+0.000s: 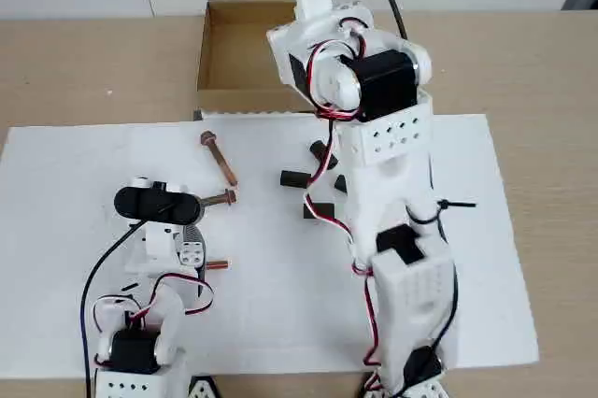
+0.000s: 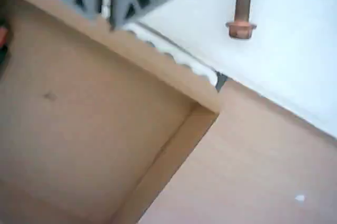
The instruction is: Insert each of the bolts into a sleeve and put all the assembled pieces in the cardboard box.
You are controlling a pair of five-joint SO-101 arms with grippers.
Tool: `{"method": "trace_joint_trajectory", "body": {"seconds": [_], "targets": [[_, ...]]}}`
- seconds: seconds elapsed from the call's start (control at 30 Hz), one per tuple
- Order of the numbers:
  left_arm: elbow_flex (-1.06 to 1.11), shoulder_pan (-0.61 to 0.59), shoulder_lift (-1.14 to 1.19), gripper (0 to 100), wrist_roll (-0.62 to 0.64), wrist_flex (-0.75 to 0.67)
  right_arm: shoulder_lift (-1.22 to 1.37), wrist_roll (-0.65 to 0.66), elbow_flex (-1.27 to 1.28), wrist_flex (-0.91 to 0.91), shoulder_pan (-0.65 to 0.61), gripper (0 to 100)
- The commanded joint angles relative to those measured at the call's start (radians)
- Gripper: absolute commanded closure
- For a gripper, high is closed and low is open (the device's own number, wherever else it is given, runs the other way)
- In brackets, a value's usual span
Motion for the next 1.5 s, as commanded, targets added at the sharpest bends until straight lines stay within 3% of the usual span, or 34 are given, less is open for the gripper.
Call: {"method": "trace_joint_trajectory", "body": {"seconds": [0.0,0.37,0.63,0.8,1.07,1.33,1.47], "targets": [[-0.005,0.005,-0.009,99,-0.002,-0.021,-0.182,-0.011,0.195,-0.001,-0.002,99.6],[-0.005,0.005,-0.009,99,-0.002,-0.021,-0.467,-0.011,0.775,-0.002,0.002,99.5],[-0.005,0.005,-0.009,99,-0.002,-0.021,-0.499,0.008,1.045,-0.005,0.094,99.5],[-0.005,0.005,-0.009,99,-0.002,-0.021,-0.498,0.163,1.206,-0.008,0.125,99.5],[-0.005,0.005,-0.009,99,-0.002,-0.021,-0.426,0.531,1.35,-0.022,0.162,99.5],[-0.005,0.003,-0.009,99,-0.002,-0.02,-0.355,0.624,1.35,-0.139,0.185,98.7],[-0.005,0.002,-0.009,99,-0.002,-0.02,-0.355,0.66,1.353,-0.179,0.183,89.4]]}}
